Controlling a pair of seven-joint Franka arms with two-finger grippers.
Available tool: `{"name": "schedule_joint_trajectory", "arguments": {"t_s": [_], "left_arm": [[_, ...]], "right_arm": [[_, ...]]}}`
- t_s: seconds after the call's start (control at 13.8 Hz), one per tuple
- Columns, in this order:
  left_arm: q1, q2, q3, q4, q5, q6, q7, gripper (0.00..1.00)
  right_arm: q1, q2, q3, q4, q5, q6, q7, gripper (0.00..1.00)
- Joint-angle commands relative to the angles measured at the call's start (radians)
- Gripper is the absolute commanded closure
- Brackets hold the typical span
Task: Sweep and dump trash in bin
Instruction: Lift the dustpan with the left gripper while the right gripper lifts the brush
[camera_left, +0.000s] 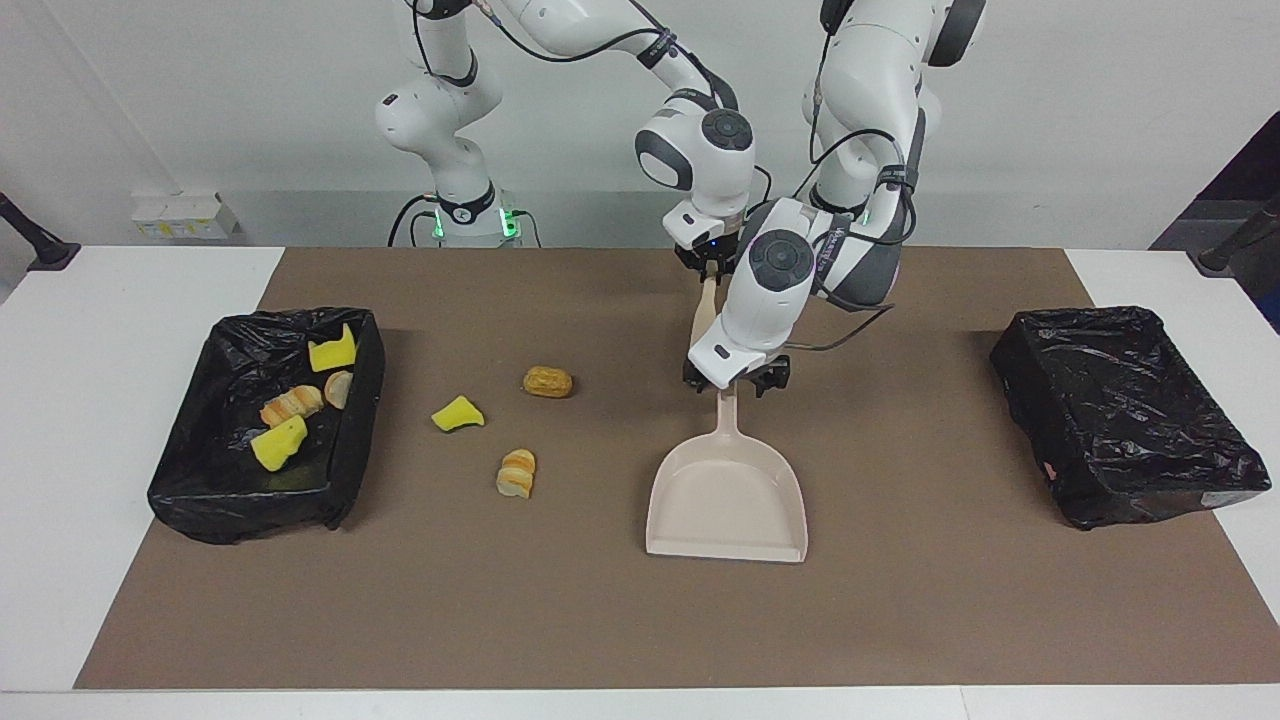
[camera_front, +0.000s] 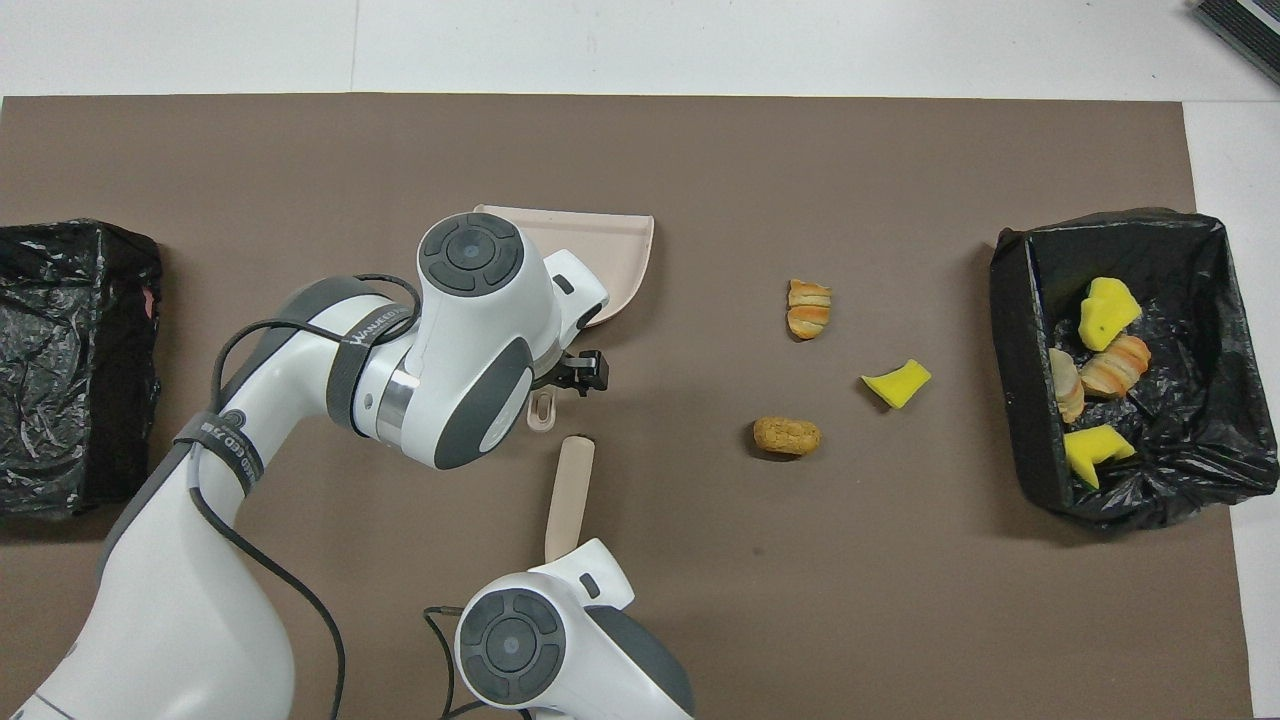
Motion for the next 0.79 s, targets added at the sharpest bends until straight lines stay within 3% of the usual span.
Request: {"name": "schedule_joint_trajectory", "arguments": {"t_s": [0.0,0.07,0.36,0.51,0.72], "left_arm": [[-0.022,-0.007,0.014,-0.015,0.003,-0.013,-0.016,0.87],[-0.016,-0.006,0.014,-0.015,0.003,-0.005,-0.013,1.0],[0.011,-0.01,0.016,0.008,0.014,-0.027,0.083,1.0],[0.039,-0.026,0.036,0.025,0.021,-0.089,0.214,1.0],[0.079,-0.047,0.048,0.064,0.137,-0.133,0.445,1.0]], "right_arm": [[-0.003,-0.003,0.002,0.0,-0.017,0.013,0.022,1.0],[-0.005,-0.014,0.0,0.0,-0.015,0.005,0.025,1.0],[-0.046,-0.106,-0.009,-0.053,-0.02,-0.091,0.041,1.0],[-0.106,-0.227,-0.007,-0.146,-0.021,-0.117,0.027,1.0],[-0.193,-0.37,-0.007,-0.246,-0.034,-0.188,0.019,1.0]]}}
